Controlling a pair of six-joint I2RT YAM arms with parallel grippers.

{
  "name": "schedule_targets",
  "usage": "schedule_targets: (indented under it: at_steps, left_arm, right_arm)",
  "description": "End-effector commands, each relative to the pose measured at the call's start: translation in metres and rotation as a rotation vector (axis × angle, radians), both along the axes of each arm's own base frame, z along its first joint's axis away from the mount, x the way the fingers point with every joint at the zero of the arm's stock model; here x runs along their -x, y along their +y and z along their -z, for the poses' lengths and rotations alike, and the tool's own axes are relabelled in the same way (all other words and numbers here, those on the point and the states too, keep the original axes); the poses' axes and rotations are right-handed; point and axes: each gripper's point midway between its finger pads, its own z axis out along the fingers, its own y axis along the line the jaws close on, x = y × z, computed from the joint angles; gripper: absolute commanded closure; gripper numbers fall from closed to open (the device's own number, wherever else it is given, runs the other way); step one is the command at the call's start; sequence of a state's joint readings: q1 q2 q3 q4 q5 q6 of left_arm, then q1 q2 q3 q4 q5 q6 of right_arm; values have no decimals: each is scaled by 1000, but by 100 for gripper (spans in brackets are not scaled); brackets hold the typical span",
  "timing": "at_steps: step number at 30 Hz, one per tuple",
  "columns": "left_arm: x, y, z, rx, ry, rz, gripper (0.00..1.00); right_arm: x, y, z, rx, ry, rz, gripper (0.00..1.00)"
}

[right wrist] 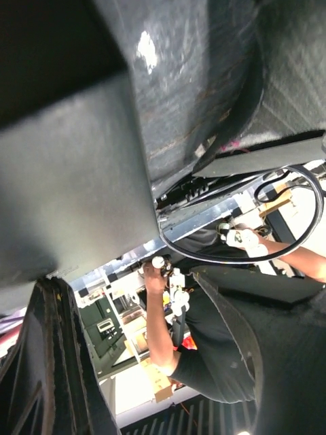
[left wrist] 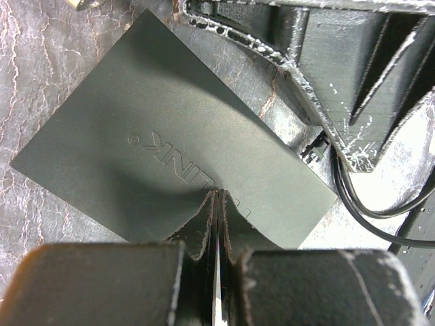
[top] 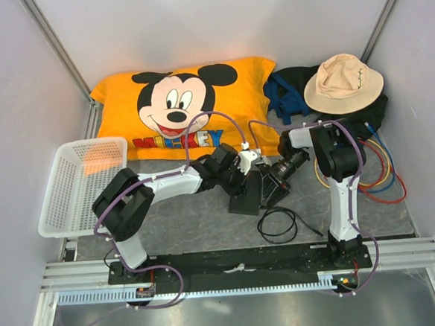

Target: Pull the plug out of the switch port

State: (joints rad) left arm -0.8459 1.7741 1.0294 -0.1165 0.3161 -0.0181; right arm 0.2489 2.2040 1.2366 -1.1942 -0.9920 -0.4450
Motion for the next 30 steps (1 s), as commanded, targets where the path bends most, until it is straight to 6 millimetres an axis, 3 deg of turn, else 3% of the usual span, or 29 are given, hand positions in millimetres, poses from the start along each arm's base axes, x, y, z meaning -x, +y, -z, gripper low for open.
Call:
schedule_targets:
  at_steps: [1,9,15,16,17,21,24,26,30]
  left_arm:
    - [22,46,55,-220,84,-2,98]
    - [23,48,56,-210,130,-16,98]
    - [19,39,15,-75,242,-85,97]
    - [23,35,6,-46,267,-76,94]
    - [24,31,-11,-5,258,-77,83]
    - [32,29,-31,21,343,-213,46]
    - [29,42,-25,-21,366,-338,38]
    - [32,48,-19,-27,408,-362,37]
    - [32,50,-3,-46,424,-371,37]
  right_arm:
    - [19,-19,66,184,20,-69,32]
    - [2,-7,49,137,-108,18,34]
    - [4,-2,51,94,-88,49,33]
    - [6,-2,51,87,-74,52,33]
    - [6,-2,52,87,-72,51,34]
    - [6,-2,50,80,-80,53,39]
    - [8,4,43,22,-82,60,44]
    - [11,11,30,-74,-58,78,45]
    - [14,14,30,-116,-36,88,45]
